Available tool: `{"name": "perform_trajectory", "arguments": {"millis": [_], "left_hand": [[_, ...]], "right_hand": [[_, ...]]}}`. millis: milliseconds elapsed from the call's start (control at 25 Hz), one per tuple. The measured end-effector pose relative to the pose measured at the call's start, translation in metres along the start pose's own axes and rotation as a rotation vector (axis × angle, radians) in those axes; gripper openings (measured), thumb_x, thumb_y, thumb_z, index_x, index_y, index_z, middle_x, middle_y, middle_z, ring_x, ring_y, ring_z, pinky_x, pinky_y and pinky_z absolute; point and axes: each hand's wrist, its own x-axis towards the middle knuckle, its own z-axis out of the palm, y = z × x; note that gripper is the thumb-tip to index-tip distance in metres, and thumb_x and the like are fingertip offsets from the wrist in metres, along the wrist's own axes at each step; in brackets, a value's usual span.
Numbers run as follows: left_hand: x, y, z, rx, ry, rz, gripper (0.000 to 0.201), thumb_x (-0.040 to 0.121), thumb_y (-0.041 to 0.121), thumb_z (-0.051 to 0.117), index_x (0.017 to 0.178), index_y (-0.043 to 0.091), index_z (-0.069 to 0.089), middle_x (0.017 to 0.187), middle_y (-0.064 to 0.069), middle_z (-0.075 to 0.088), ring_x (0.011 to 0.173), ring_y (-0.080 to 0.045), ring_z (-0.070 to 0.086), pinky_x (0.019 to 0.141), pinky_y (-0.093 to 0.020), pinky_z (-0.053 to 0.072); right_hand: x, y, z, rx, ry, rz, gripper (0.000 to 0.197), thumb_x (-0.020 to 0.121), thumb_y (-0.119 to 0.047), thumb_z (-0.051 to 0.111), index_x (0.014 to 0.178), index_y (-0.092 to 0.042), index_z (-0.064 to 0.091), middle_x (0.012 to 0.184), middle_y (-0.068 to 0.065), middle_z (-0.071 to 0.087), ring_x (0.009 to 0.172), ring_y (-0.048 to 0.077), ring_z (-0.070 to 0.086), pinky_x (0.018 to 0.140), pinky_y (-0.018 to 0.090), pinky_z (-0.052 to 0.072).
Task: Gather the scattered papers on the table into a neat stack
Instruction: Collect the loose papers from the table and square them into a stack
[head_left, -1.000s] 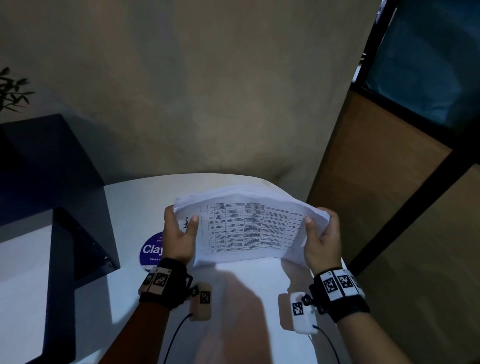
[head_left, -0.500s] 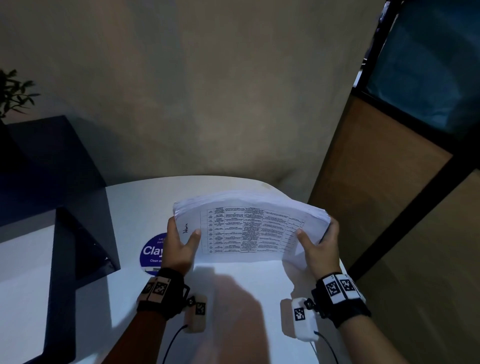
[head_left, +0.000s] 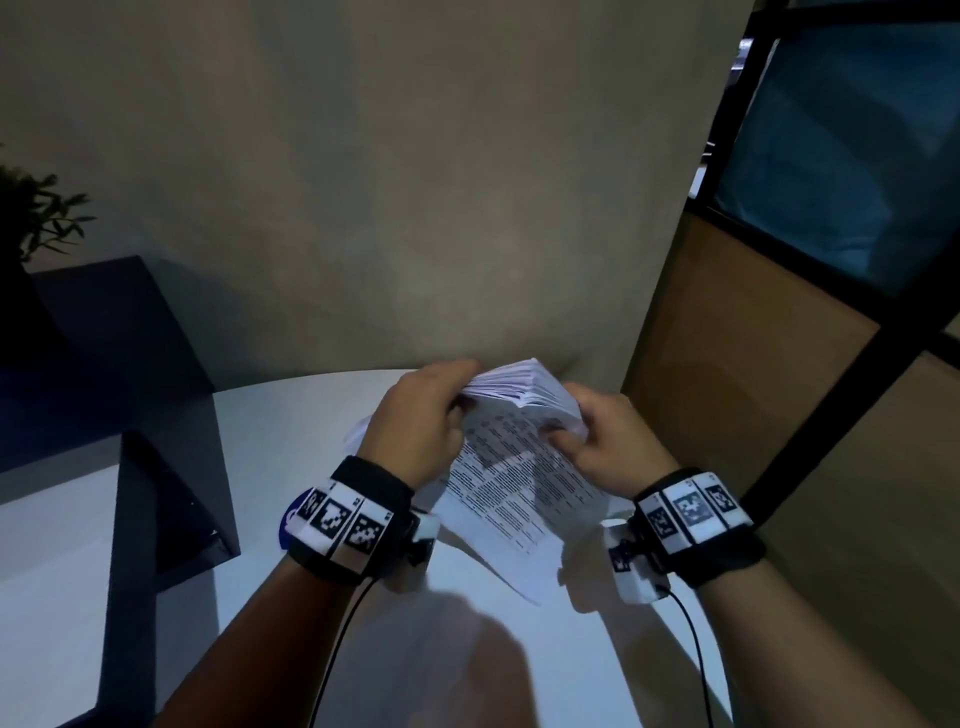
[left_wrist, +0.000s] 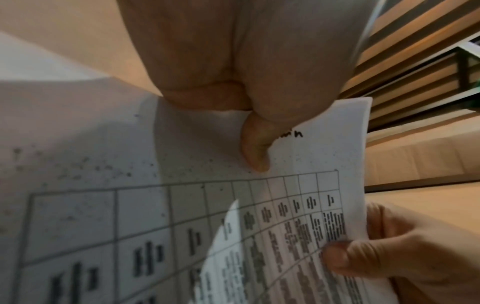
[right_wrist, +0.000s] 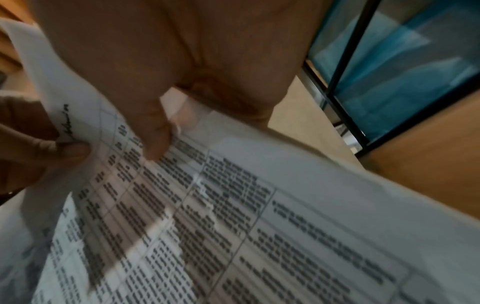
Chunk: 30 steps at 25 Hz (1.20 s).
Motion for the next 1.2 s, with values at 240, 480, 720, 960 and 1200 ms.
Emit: {"name": "perform_trajectory", "arguments": {"millis": [240, 480, 720, 960, 1200], "left_hand": [[-0.014, -0.004, -0.016, 0.235, 0.279, -0.133, 0.048, 0.086, 0.046, 0.062, 0.13, 0.029, 0.051, 0.134, 0.001, 0.057, 0.122, -0.023, 0.053, 0.101, -0.049, 0.039], [-0.033, -0.021, 0.004, -0.635, 0.149, -0.453, 0.095, 0.071, 0.062, 0.072, 0.148, 0.038, 0.021, 0.148, 0.016, 0.042, 0.134, -0.003, 0.043, 0.11, -0.038, 0.038], [-0.028, -0.02, 0.014, -1.064, 0.195, -0.421, 0.062, 0.073, 0.025, 0.076, 0.13, 0.014, 0.055, 0.113, 0.003, 0.073, 0.105, -0.013, 0.069, 0.081, -0.022, 0.055], [-0.038, 0.008, 0.028, -0.76, 0.338, -0.347, 0.032, 0.081, 0.033, 0.071, 0.108, 0.037, 0.054, 0.098, 0.016, 0.068, 0.088, 0.01, 0.064, 0.071, -0.009, 0.052], [-0.075, -0.013, 0.065, -0.701, 0.264, -0.573, 0.032, 0.078, 0.052, 0.063, 0.106, 0.041, 0.054, 0.102, 0.006, 0.069, 0.094, -0.014, 0.067, 0.081, -0.051, 0.058]], "right_hand": [[-0.018, 0.007, -0.02, 0.426, 0.157, 0.191, 0.033, 0.089, -0.002, 0.068, 0.099, -0.033, 0.066, 0.089, -0.012, 0.073, 0.08, -0.002, 0.07, 0.072, 0.019, 0.057], [-0.018, 0.003, -0.028, 0.793, 0.315, 0.209, 0.029, 0.086, 0.003, 0.069, 0.109, -0.015, 0.068, 0.109, 0.008, 0.076, 0.103, 0.025, 0.072, 0.089, 0.043, 0.057], [-0.017, -0.009, -0.018, 0.873, 0.274, 0.173, 0.031, 0.087, 0.005, 0.065, 0.109, -0.017, 0.068, 0.106, 0.001, 0.077, 0.102, 0.022, 0.071, 0.088, 0.04, 0.054], [-0.024, -0.016, 0.015, 0.699, 0.417, 0.221, 0.024, 0.096, -0.012, 0.062, 0.116, -0.026, 0.06, 0.109, -0.008, 0.072, 0.105, 0.011, 0.068, 0.087, 0.031, 0.054], [-0.056, -0.001, 0.06, 0.598, 0.308, 0.39, 0.032, 0.096, -0.016, 0.061, 0.127, -0.02, 0.055, 0.116, -0.009, 0.068, 0.111, 0.011, 0.064, 0.099, 0.041, 0.051]]}}
